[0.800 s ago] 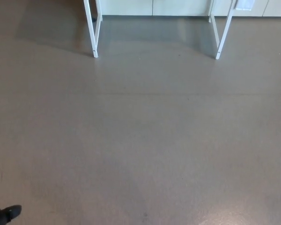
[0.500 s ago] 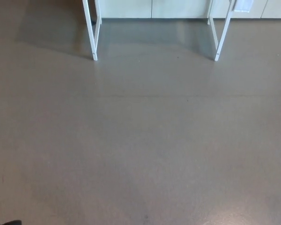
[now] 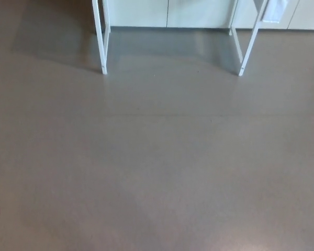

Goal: The robot walk towards a table in front and then pushes a layer of a file tray back to its original position using its right hand

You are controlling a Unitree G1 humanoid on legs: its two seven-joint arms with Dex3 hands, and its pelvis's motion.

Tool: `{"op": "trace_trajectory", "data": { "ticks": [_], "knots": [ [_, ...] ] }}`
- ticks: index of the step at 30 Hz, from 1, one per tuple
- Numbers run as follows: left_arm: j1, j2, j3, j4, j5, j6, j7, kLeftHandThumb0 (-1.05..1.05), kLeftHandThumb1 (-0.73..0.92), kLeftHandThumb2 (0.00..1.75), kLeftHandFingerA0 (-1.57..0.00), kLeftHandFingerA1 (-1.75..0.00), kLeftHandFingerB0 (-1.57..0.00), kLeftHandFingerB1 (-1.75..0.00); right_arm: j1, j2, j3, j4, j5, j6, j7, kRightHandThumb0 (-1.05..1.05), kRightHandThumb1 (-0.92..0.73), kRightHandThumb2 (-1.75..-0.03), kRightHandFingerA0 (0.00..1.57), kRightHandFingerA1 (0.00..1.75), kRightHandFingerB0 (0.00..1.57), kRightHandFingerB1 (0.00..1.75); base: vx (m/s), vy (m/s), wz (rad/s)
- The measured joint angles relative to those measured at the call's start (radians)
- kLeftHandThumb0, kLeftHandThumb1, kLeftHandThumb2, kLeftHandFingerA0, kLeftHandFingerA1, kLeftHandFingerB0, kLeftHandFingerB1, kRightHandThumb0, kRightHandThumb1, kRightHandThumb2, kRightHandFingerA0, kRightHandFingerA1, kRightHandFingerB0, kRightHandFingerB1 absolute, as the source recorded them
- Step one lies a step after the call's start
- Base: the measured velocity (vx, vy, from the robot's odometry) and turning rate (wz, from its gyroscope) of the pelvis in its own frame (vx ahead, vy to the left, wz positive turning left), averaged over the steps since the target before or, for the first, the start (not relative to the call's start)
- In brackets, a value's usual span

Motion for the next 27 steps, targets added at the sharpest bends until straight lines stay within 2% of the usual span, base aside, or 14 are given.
{"op": "trace_trajectory", "data": {
  "ticks": [3,4,6,19,27],
  "knots": [
    [-0.009,0.005,0.000,0.004,0.000,-0.002,0.000,-0.07,0.47,0.89,-0.35,-0.57,-0.17,-0.49,-0.008,0.000,0.002,0.000,0.000,-0.005,0.001,-0.19,-0.53,-0.55,0.67,0.49,0.48,0.41,0.18,0.099,0.06],
    [-0.011,0.006,-0.002,0.008,0.001,-0.005,-0.001,-0.07,0.47,0.89,-0.36,-0.58,-0.17,-0.49,-0.010,-0.001,0.003,0.000,0.000,-0.009,0.001,-0.28,-0.48,-0.62,0.60,0.52,0.44,0.45,0.22,0.029,-0.01],
    [-0.012,0.006,-0.005,0.012,0.001,-0.005,-0.001,-0.07,0.48,0.89,-0.35,-0.58,-0.17,-0.48,-0.012,-0.004,0.011,0.006,-0.004,-0.017,0.001,-0.20,-0.53,-0.55,0.65,0.48,0.48,0.41,0.17,-0.022,0.11],
    [-0.015,-0.001,-0.020,0.004,0.006,-0.007,0.001,-0.07,0.48,0.89,-0.36,-0.58,-0.16,-0.48,-0.034,-0.039,0.034,0.038,-0.026,-0.048,-0.009,-0.19,-0.53,-0.55,0.64,0.48,0.48,0.41,0.25,-0.160,0.14],
    [-0.008,0.000,-0.026,0.003,0.008,-0.007,0.001,-0.08,0.47,0.88,-0.36,-0.57,-0.17,-0.49,-0.036,-0.040,0.045,0.060,-0.041,-0.052,-0.013,-0.20,-0.53,-0.55,0.67,0.49,0.49,0.41,0.26,0.059,-0.14]
  ]
}}
